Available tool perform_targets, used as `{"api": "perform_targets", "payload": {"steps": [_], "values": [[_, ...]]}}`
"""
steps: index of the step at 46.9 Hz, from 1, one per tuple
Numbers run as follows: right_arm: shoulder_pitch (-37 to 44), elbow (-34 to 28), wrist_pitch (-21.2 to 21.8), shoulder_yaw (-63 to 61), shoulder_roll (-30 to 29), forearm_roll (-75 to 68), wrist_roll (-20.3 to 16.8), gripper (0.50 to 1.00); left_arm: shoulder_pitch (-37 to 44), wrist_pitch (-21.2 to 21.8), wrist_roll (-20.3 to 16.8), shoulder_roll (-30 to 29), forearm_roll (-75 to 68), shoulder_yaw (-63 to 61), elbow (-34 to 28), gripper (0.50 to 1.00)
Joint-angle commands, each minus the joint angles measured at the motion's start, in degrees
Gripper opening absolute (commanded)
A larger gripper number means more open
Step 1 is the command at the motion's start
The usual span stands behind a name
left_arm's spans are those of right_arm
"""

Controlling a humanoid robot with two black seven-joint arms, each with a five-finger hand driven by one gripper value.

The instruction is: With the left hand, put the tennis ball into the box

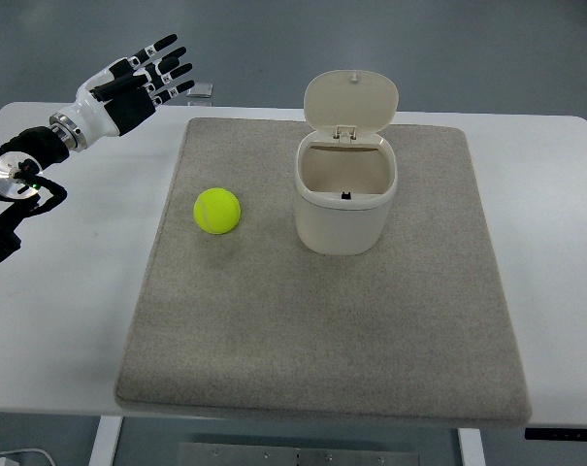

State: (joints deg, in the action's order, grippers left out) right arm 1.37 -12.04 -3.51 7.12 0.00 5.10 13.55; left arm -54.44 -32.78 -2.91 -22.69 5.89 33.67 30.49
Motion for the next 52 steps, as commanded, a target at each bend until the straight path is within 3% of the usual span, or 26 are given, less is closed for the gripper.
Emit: {"api": "perform_targets", "payload": {"steps": [1,20,34,52], "values": [[0.0,0.0,0.0,0.0,0.0,0.0,0.1,0.938,-0.1,0.1,0.0,0.3,0.0,0.0,0.0,0.994],[0.0,0.0,0.0,0.0,0.0,0.0,0.1,0.938,-0.9,0.9,0.0,0.3,0.0,0.0,0.2,0.994],[0.0,0.0,0.0,0.0,0.0,0.0,0.0,0.938,-0.8,1.8,-2.0,-0.9,-1.5,-0.2,0.5,0.994],[0.0,0.0,0.0,0.0,0.0,0.0,0.0,0.938,-0.9,1.4,-7.1,-11.0,-30.7,-0.4,11.9,0.994]]}}
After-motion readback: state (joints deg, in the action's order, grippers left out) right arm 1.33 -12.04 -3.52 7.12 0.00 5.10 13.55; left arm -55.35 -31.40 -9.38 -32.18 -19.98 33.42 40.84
